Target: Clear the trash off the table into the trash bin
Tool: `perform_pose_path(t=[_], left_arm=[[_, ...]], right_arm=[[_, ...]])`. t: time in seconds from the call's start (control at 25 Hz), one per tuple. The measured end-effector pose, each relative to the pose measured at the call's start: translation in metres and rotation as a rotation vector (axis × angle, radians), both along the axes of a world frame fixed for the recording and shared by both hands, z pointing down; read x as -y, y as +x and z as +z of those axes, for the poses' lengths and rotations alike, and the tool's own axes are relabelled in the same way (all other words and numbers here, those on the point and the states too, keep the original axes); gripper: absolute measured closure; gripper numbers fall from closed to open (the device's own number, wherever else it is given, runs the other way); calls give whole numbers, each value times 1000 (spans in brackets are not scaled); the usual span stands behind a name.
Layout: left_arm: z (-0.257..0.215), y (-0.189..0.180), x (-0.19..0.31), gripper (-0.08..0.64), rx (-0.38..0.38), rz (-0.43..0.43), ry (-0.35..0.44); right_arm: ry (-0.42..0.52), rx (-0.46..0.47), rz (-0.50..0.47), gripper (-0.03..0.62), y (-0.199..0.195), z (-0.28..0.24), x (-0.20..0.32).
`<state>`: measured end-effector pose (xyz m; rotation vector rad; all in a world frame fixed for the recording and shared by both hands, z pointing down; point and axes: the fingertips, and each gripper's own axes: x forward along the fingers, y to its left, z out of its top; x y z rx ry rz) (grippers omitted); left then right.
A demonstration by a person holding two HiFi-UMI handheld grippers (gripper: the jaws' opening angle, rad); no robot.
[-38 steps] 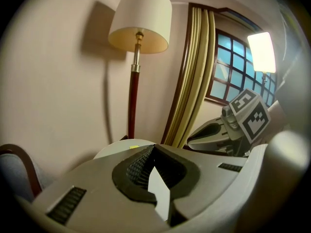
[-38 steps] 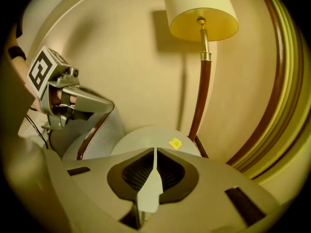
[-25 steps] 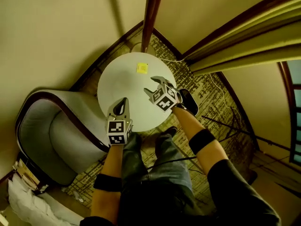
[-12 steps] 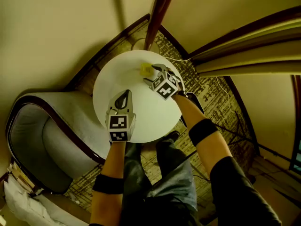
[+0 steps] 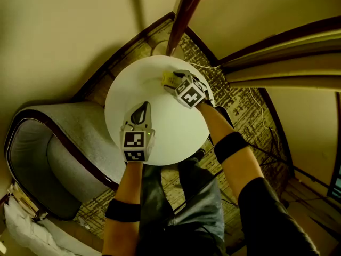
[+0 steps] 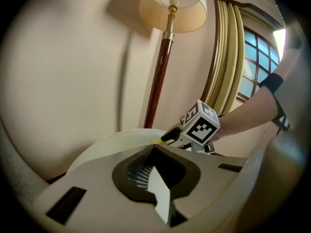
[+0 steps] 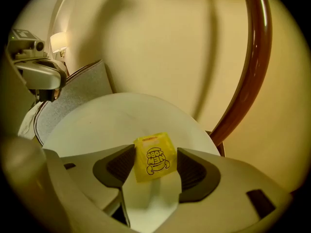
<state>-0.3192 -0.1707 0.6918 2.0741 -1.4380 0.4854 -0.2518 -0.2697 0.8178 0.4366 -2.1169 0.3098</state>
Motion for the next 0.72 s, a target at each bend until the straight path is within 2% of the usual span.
perform_pose_path(t=[0.16, 0.24, 0.48, 0.72], left_arm=[[3, -1, -3, 560, -8, -8, -3], [1, 0, -8, 560, -7, -10, -1], [-3, -2, -18, 560, -5, -9, -7], [-9, -4, -29, 560, -3, -9, -17]], right_arm=[[13, -1, -70, 401, -9, -2, -13], [17, 8, -60, 482, -9, -5, -19], [35, 2, -10, 537, -10, -14, -21], [23, 25, 66, 549, -9, -31, -37]])
